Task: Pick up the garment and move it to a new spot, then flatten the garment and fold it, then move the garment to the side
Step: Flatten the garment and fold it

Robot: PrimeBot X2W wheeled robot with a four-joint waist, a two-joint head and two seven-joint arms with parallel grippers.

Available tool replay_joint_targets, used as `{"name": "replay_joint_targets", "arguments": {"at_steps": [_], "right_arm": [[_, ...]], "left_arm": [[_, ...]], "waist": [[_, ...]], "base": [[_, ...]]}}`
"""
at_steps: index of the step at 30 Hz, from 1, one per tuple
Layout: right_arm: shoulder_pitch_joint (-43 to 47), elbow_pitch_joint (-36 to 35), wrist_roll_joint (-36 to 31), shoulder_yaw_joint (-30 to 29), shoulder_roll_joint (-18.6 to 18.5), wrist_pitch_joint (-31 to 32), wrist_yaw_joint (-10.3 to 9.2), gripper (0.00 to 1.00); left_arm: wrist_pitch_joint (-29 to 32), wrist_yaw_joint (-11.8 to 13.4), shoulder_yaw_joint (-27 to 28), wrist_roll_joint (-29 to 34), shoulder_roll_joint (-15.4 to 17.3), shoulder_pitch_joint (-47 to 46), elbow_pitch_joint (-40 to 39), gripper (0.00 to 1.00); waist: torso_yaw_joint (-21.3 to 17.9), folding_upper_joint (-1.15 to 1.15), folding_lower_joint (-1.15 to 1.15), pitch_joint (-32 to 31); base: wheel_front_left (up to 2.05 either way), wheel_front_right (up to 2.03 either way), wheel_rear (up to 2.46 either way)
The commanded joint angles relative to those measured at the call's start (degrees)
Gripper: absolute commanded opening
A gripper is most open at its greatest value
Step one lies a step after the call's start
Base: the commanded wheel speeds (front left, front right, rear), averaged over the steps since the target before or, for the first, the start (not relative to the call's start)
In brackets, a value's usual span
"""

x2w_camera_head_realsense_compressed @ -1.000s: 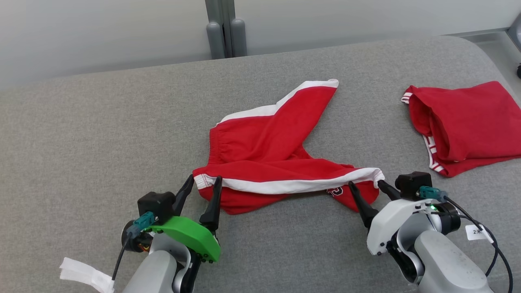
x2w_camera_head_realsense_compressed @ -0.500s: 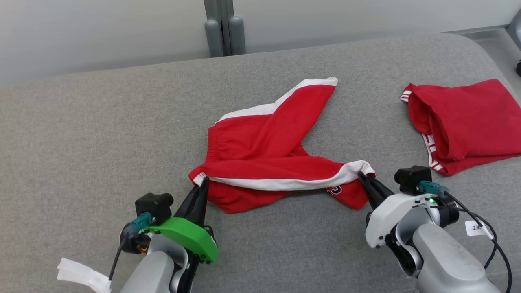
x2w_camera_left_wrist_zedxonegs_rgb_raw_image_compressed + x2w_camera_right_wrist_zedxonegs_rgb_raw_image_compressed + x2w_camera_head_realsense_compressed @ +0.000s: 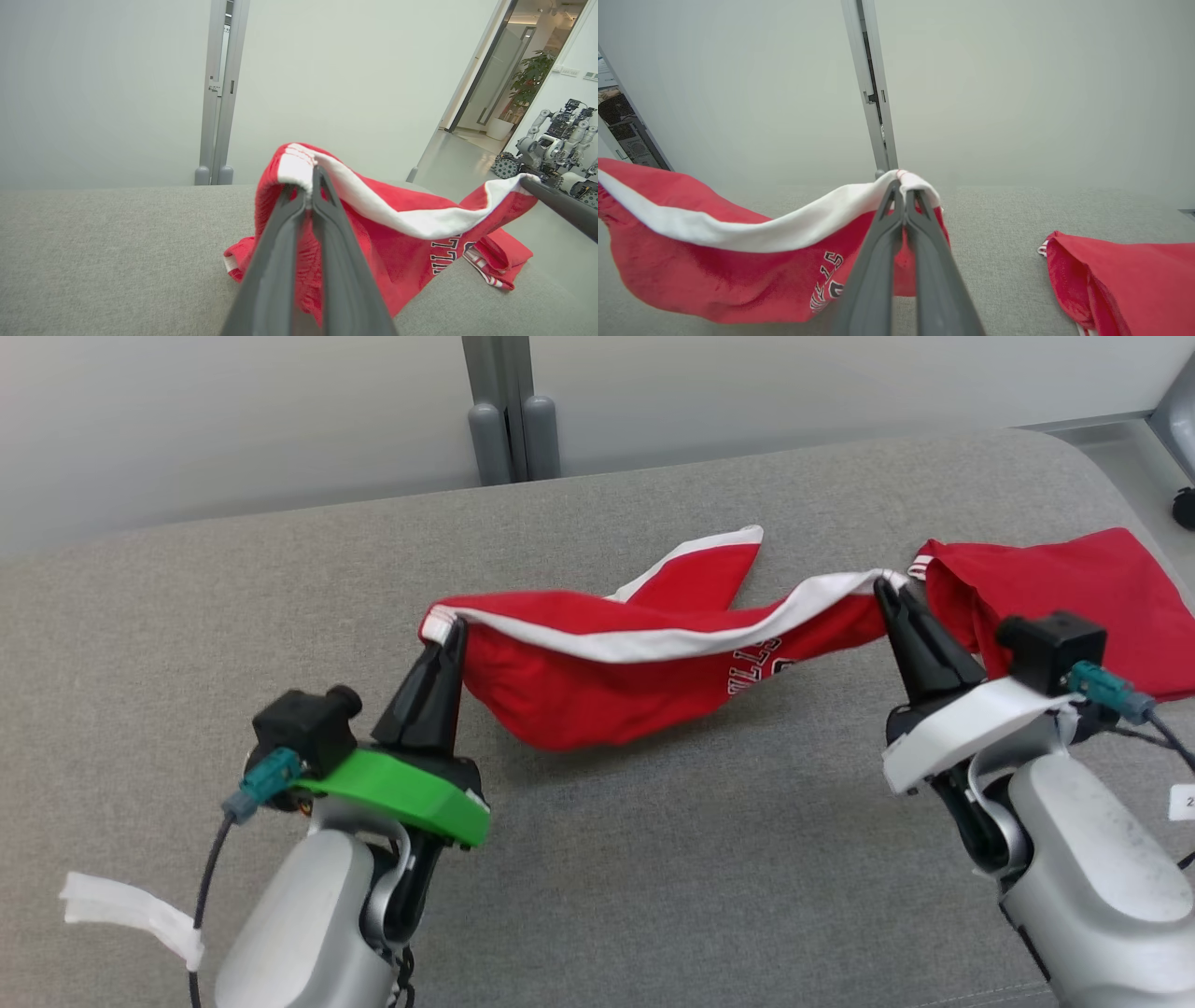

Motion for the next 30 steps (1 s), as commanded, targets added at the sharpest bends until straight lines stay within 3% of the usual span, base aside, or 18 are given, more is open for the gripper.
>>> {"name": "replay_joint_targets", "arguments": {"at_steps": [1,8,12,17,22,30], "right_arm": [[-1.26,-2.10,-0.38,-0.64,-0.95,0.62,-0.09,0.00],[-6.63,-13.33,-0.55,-1.79,-2.42,6.05,-0.08,0.00],[-13.89,-14.63,0.45,0.15,-2.66,9.47,-0.07,0.00],[-26.75,-7.99,1.15,4.65,-1.62,10.85,-0.07,0.00],[-41.05,3.80,-0.44,7.89,0.36,8.46,-0.07,0.00],[-58.72,14.88,-5.94,2.20,3.92,-2.16,-0.09,0.00]], "left_arm": [[0.68,0.32,0.41,-0.12,0.41,-1.72,-1.43,0.00],[4.05,1.67,2.94,-1.37,1.73,-9.07,-7.51,0.00],[6.27,2.18,4.26,-0.53,3.85,-14.81,-9.48,0.00],[8.38,2.06,5.01,0.75,5.85,-23.42,-6.71,0.00],[6.94,1.50,5.85,2.05,7.21,-33.53,-0.66,0.00],[-0.76,1.78,9.01,5.00,6.87,-48.97,4.21,0.00]], "waist": [[-0.12,0.00,0.00,-0.10],[-1.68,0.00,0.00,0.17],[-3.70,0.00,0.00,2.85],[-5.63,0.00,0.00,9.69],[-7.10,0.00,0.00,18.44],[-6.58,0.00,0.00,26.26]], "base": [[0.00,0.00,0.00],[0.00,0.00,0.00],[0.00,0.00,0.00],[0.00,0.00,0.00],[0.00,0.00,0.00],[0.00,0.00,0.00]]}}
